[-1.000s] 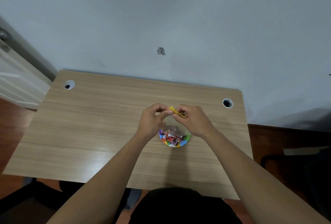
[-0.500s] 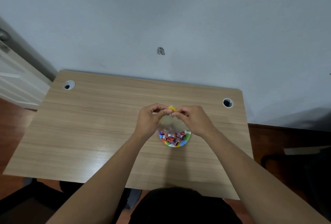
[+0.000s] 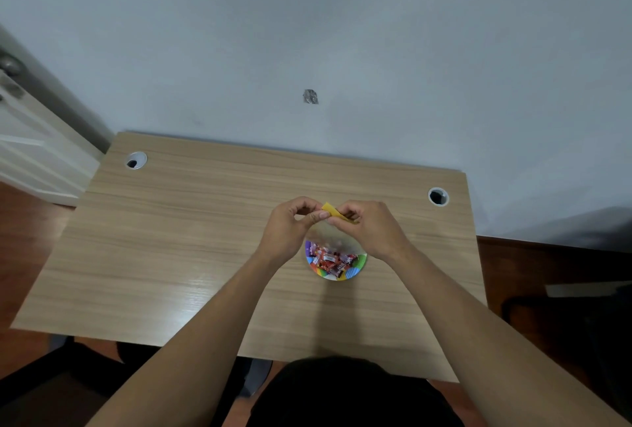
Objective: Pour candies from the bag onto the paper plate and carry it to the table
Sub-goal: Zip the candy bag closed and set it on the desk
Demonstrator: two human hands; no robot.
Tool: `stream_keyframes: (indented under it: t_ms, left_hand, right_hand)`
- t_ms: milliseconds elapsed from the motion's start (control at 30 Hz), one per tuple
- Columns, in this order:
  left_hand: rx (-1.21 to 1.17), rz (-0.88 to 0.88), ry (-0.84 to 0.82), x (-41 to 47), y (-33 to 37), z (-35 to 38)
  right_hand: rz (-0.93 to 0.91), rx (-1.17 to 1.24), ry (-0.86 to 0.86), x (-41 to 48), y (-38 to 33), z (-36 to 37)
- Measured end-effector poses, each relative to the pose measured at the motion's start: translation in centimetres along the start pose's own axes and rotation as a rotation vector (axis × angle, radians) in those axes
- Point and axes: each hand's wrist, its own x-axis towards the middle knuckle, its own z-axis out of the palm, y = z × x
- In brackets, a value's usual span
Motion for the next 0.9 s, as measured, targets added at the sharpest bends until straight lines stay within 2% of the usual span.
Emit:
stream_keyframes:
  t_ms: [300,633,900]
  left_hand:
    - [0.030,-0.003,0.028,0.1,0.2,0.2]
    - [0.329,0.061,0.200,-0.2,0.4,1.9]
    - [0.208,0.030,0.301,0.2,1.3,1.5]
  right_hand:
    - [-0.011,-0.010,-0.006,0.0,-0.3,-0.1]
    - [-0.014,-0.048,0.028,0.4,-0.5,1.0]
    - [-0.056,-0.134,0.092,1.0,-0.5,1.0]
